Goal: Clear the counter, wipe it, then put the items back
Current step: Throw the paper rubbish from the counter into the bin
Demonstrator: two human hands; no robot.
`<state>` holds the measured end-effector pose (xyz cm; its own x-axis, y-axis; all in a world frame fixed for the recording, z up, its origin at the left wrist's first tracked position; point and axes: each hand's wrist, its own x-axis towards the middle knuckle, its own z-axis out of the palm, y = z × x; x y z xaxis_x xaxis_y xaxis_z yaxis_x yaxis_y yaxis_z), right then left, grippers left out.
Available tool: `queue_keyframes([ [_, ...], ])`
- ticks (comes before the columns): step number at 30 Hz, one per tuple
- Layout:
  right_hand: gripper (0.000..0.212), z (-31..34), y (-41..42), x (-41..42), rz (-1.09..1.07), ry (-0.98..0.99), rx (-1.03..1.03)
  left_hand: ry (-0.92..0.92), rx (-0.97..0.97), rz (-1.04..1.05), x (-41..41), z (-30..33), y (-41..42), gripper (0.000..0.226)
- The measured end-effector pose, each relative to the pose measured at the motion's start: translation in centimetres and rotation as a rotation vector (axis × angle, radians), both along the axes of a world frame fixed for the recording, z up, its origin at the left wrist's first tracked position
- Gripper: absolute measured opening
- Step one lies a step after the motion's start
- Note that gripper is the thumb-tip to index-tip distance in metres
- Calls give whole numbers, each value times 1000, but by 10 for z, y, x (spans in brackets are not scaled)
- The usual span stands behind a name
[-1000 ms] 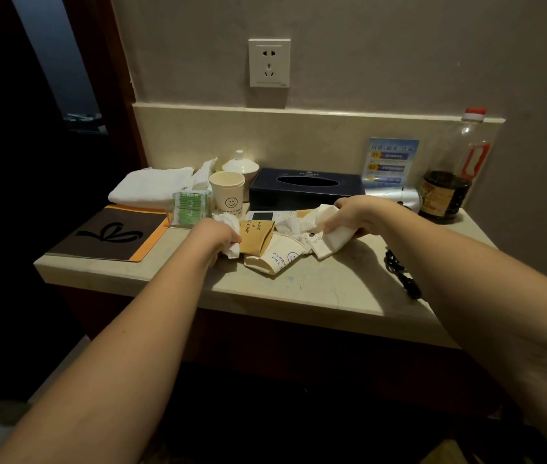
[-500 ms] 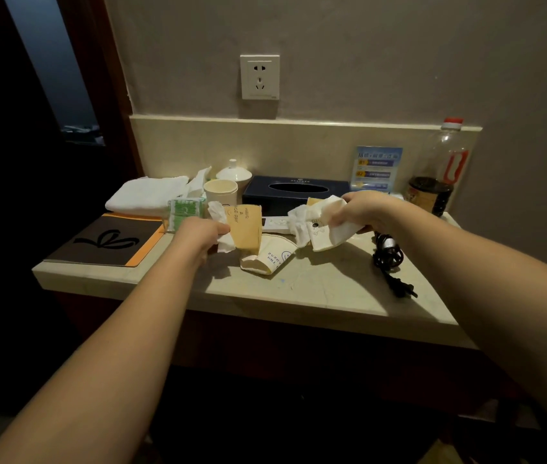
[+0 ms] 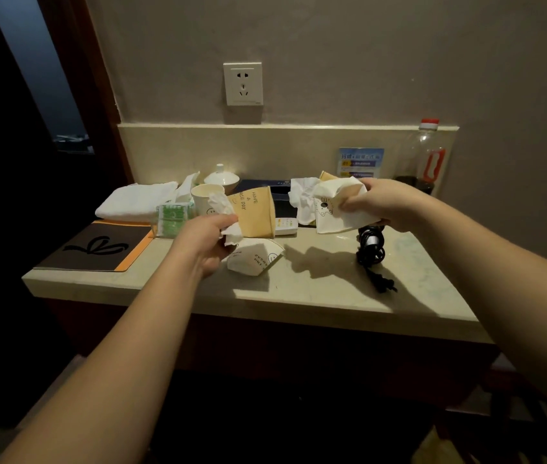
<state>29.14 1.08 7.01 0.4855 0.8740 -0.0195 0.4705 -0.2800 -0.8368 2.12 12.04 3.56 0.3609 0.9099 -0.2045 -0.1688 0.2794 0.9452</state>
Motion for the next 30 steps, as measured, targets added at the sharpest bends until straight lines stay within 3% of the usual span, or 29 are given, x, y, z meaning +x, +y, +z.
queue_keyframes([
  [7,33,-21,-49,-1,108,127,73,47,143,-93,15,-4,-25,6],
  [10,36,-27,-56,1,117,140,47,272,174,-21,16,-1,-17,4],
  [14,57,-31,-57,2,93,160,-4,644,216,-87,18,1,-3,15],
  [18,44,-33,-48,-4,70,153,-1,827,97,-245,28,3,-3,41],
  [22,43,-34,-33,-15,38,97,-29,864,104,-204,39,-6,2,55],
  [26,37,-37,-21,-22,40,66,-47,941,223,-167,40,-13,1,50],
  [30,43,-42,-11,-26,36,26,-72,878,354,-98,34,-26,3,41],
])
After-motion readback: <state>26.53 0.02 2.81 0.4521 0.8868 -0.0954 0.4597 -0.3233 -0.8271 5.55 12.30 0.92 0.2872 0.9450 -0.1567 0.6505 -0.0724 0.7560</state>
